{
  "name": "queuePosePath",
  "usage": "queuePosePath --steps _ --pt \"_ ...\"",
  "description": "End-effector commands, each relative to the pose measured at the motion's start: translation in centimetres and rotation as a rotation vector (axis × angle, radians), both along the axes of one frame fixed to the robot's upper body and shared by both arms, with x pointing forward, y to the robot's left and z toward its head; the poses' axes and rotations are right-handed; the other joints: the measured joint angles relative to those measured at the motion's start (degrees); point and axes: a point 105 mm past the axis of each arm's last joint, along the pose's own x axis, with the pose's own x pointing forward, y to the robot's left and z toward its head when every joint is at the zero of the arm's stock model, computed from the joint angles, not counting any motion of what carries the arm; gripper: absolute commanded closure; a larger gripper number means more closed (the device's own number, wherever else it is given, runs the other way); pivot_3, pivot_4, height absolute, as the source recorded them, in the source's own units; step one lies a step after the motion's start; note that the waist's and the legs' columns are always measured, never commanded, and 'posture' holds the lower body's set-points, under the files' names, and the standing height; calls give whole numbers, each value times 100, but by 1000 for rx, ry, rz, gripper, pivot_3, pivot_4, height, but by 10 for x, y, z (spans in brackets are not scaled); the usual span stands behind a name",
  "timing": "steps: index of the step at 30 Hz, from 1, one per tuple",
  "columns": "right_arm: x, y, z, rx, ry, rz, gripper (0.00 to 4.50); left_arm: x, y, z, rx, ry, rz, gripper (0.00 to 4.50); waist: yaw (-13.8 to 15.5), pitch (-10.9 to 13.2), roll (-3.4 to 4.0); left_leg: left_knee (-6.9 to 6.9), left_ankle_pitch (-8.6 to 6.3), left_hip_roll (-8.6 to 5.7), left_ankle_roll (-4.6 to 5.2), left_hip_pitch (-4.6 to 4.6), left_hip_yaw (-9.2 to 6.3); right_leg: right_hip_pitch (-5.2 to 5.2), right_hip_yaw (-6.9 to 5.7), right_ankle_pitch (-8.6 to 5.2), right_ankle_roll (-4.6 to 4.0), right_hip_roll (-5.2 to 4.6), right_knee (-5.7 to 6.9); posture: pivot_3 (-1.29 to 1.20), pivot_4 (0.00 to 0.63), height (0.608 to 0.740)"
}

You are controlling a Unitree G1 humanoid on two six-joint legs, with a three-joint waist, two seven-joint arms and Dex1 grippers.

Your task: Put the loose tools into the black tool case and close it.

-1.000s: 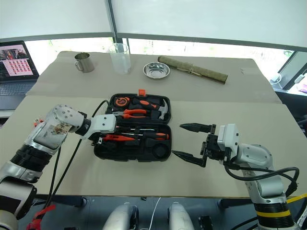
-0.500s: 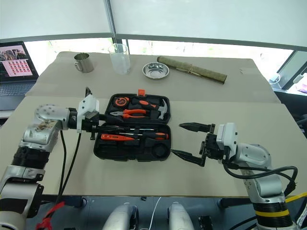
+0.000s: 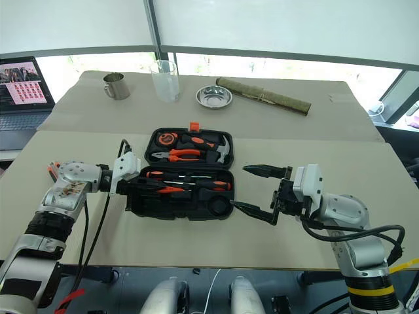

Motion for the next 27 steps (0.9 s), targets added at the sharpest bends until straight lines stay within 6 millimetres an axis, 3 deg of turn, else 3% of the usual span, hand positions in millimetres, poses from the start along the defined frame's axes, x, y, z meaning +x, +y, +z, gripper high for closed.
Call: queuePosePath --steps 1,5,7,9,12,18,19,23,25,27 --pt "-1 4 13 32 -45 13 0 -10 4 -21 53 34 14 4476 -8 -1 0 0 0 0 0 4 0 3 0 0 0 0 0 0 150 740" --pt "2 3 17 68 -58 2 0 -6 16 25 -215 -113 168 4476 -44 -1 1 -5 0 8 0 27 0 18 8 0 -1 3 2 0 150 740" --pt "-1 0 14 86 -43 14 0 -17 40 54 -358 -222 306 3971 -53 0 -1 -5 0 13 0 19 -12 4 9 0 -1 3 7 0 150 740" --pt "-6 0 8 82 -35 32 0 -39 65 63 -396 -278 440 3418 -88 0 -3 -6 -1 36 0 11 -22 -8 12 1 -3 3 9 0 150 740" --pt "-10 0 0 57 -62 41 0 -70 91 60 -420 -298 624 2367 -97 0 -1 -19 -5 46 0 15 -19 -9 16 1 -3 -1 2 0 150 740" --pt "-14 6 -8 123 -118 76 0 -160 163 20 -393 -296 1193 210 -134 -4 -14 -21 -14 59 -6 67 0 43 18 6 -13 -2 -23 0 150 740" --pt "-13 7 -8 132 -132 66 0 -171 172 16 -386 -302 1266 32 -104 -1 -24 -27 -15 58 -5 90 -6 72 11 4 -15 1 -34 0 150 740" --pt "-12 7 -7 209 -114 52 0 -209 196 -1 -419 -258 1503 32 -22 -6 -33 -25 -14 66 -7 117 -1 93 -6 -13 -36 3 -36 0 150 740" --pt "-11 7 -6 218 -125 54 0 -214 203 0 -435 -287 1587 32 -35 -10 -24 -25 -14 65 -7 115 20 87 14 -16 -44 1 -49 0 150 740" --pt "-9 8 -5 222 -129 58 0 -201 202 6 -500 -300 1614 32 -56 -13 -22 -26 -14 63 -7 115 30 94 22 -9 -40 0 -77 0 150 740"
